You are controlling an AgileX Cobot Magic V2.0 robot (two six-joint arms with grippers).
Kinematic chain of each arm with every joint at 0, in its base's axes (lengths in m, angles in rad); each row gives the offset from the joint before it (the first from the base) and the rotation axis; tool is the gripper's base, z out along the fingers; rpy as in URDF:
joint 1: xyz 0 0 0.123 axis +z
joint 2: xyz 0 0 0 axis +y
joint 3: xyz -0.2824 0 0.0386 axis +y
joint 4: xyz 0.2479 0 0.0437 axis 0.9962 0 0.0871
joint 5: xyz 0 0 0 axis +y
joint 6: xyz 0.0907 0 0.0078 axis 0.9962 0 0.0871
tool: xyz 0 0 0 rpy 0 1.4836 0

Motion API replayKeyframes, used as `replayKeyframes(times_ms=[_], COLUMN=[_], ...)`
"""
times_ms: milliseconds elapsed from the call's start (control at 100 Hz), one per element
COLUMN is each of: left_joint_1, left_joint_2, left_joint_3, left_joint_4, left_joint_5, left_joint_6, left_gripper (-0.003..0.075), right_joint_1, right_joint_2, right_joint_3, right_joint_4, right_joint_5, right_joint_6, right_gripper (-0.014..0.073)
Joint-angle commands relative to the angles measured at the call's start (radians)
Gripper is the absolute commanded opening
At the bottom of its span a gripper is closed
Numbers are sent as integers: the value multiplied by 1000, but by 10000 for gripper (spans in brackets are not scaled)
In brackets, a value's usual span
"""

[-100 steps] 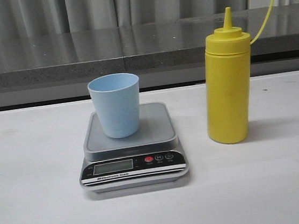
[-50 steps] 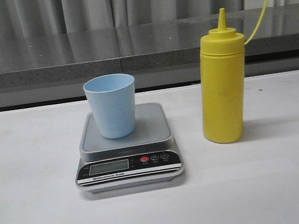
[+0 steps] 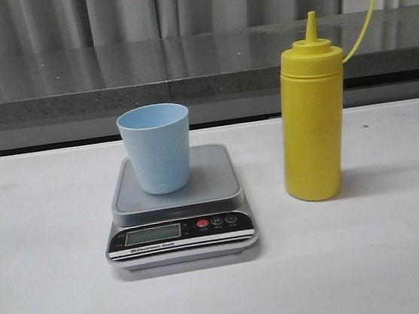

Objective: Pour seasoning into cup on scale with both arms

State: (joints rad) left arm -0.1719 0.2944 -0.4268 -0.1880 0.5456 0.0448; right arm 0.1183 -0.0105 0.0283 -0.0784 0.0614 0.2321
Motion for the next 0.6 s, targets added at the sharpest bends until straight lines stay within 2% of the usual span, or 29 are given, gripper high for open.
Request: replayKeyframes(times_ms=[0, 180, 590], left_joint_1=[1, 1, 1], left_joint_2=[9, 9, 9], left_joint_3=[-24, -24, -24], left_joint_4=[-9, -9, -9], left_joint_5=[-78, -78, -78], left_joint_6=[-8, -8, -8], left_gripper=[-20, -20, -20], right_joint_1=[-15, -68, -68], right_joint_2=[-24, -24, -24], right_joint_3=[-14, -14, -15], right_joint_4=[-9, -14, -7], right_joint_5=[-81, -89, -88], right_joint_6=[-18, -21, -21], right_gripper=[-60, -60, -60])
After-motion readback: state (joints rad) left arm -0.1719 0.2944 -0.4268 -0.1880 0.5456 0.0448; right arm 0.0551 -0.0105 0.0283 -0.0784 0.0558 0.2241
